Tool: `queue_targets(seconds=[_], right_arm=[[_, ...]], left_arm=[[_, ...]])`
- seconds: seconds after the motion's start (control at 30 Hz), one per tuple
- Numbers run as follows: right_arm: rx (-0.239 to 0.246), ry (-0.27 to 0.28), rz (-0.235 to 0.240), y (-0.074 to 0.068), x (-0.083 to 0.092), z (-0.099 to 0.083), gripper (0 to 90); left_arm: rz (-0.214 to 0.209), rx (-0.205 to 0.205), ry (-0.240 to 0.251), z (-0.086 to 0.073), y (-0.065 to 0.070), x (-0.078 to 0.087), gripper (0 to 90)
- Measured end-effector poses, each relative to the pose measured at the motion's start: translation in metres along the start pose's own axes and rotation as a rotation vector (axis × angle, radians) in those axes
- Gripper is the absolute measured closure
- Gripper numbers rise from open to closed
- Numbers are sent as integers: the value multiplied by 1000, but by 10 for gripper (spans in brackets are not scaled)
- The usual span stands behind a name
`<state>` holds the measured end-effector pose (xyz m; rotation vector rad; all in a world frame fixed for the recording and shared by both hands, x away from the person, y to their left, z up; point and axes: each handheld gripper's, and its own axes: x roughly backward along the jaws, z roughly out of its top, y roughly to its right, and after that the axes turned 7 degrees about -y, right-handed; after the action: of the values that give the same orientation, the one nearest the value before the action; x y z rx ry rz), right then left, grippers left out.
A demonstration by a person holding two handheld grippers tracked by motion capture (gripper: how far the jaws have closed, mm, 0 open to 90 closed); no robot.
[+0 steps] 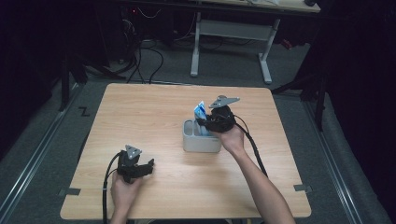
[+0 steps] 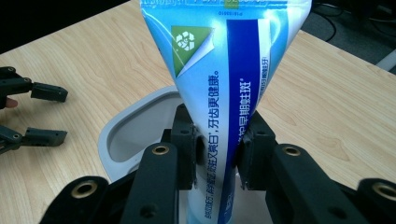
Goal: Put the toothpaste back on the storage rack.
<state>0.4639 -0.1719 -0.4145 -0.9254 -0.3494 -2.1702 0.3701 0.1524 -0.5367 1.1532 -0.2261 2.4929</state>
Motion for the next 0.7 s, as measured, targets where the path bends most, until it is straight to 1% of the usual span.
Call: queue_targets(seconds=[0.07, 0.3, 0.4, 0.43, 0.5, 0.57, 0.63, 0.67, 0.7], right_arm=[[7, -4, -3, -1, 0, 1, 713], [-1, 8, -8, 0, -2, 0, 705], [14, 8, -10, -3, -2, 1, 695], [15, 11, -6, -3, -2, 1, 677], [20, 14, -18, -4, -2, 1, 667], [18, 11, -12, -3, -3, 0, 654], [15, 7, -10, -3, -3, 0, 617], [13, 8, -15, -3, -2, 0, 584], [13, 13, -18, -3, -1, -1, 577]], left_arm=[[0, 0, 0, 0, 0, 0, 225], [0, 0, 0, 0, 0, 0, 225], [0, 0, 0, 0, 0, 0, 225], [0, 0, 0, 0, 0, 0, 225], [0, 0, 0, 0, 0, 0, 225], [0, 0, 0, 0, 0, 0, 225], [0, 0, 0, 0, 0, 0, 225], [1, 0, 0, 0, 0, 0, 225], [1, 0, 0, 0, 0, 0, 225]])
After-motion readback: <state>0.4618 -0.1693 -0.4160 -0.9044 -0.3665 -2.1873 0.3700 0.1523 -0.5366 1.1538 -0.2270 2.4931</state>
